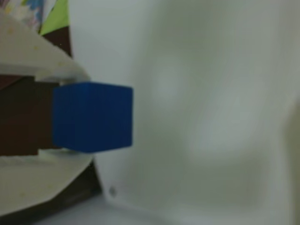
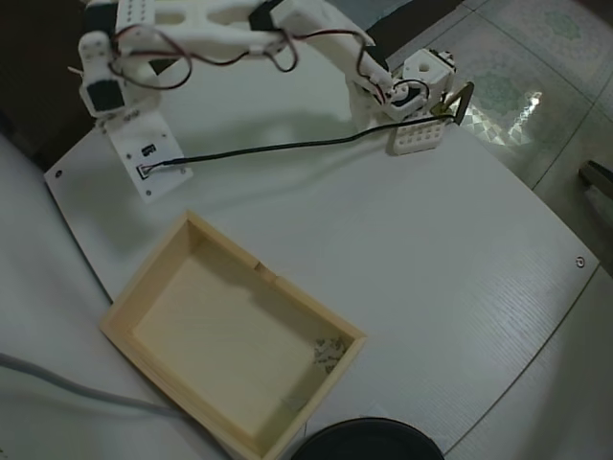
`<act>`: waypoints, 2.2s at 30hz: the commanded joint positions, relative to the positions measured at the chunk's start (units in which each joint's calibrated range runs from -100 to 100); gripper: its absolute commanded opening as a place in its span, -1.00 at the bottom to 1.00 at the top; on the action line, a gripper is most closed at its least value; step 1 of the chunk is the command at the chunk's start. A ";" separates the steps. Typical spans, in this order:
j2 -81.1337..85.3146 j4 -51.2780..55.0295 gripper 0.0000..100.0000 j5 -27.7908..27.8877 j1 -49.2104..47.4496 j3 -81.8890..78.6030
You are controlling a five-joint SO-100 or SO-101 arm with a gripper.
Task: Pick up the small blue cube and put it into the box
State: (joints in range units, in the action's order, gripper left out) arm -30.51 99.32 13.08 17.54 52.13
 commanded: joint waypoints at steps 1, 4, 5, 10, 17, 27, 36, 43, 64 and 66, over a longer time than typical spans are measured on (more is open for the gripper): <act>9.72 0.43 -0.87 -0.20 -2.17 -2.26; 14.54 0.34 -0.87 -0.25 -5.19 -5.88; 16.06 0.34 -0.87 -0.25 -6.30 -7.06; 23.24 0.34 -0.88 -1.61 -12.93 -13.85; 29.16 0.26 -0.88 -4.31 -23.84 -21.18; 28.40 -3.82 -0.88 -8.22 -34.97 -22.90; 28.40 -14.95 -0.87 -9.10 -36.08 -31.67; 28.40 -20.39 -0.85 -9.10 -36.15 -39.46; 32.54 -15.89 -0.76 -9.00 -35.71 -35.84; 35.41 -14.36 -0.76 -9.10 -35.71 -34.48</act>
State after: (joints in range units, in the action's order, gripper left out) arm -1.06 83.11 4.29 -18.64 13.12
